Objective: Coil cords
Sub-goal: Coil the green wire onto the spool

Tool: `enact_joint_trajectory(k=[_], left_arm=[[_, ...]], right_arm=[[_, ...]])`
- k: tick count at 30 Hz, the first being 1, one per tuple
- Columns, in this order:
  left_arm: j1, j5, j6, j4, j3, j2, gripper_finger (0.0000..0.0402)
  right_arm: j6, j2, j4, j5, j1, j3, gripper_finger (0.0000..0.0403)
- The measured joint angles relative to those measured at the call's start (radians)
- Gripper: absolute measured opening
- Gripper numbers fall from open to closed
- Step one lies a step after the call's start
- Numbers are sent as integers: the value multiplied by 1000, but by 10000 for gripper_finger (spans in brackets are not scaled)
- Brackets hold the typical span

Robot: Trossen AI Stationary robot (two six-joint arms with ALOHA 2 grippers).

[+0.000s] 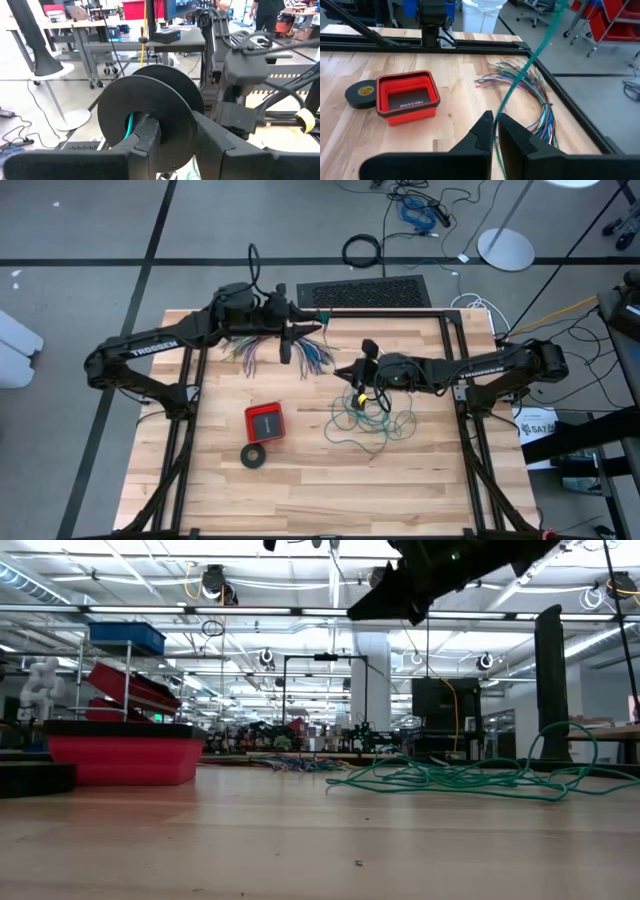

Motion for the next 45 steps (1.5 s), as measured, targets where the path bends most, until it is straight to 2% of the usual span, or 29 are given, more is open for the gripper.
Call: enact_joint_trajectory(k=[7,13,16,23,26,34,39,45], left_arm=[[0,13,-1,0,0,-10,98],[0,21,-9,0,0,-10,98],[0,21,-9,0,0,-10,98],[0,22,-10,-3,0,-9,98],[0,22,-20,-3,0,-9,98],[0,26,-26,-1,0,-9,98],[0,26,-26,0,0,-8,98],[-3,26,-27,-1,0,-8,98]], right_arm=[[4,0,174,0,0,-95,15],[-17,0,215,-21,-9,-102,4],[-43,0,216,-21,-7,-102,22],[-50,0,216,-23,6,-102,98],[-47,0,216,-21,4,-102,117],[-34,3,231,-24,3,-102,113],[-34,68,343,-27,-4,-100,112],[-8,138,374,-25,-40,-100,112]])
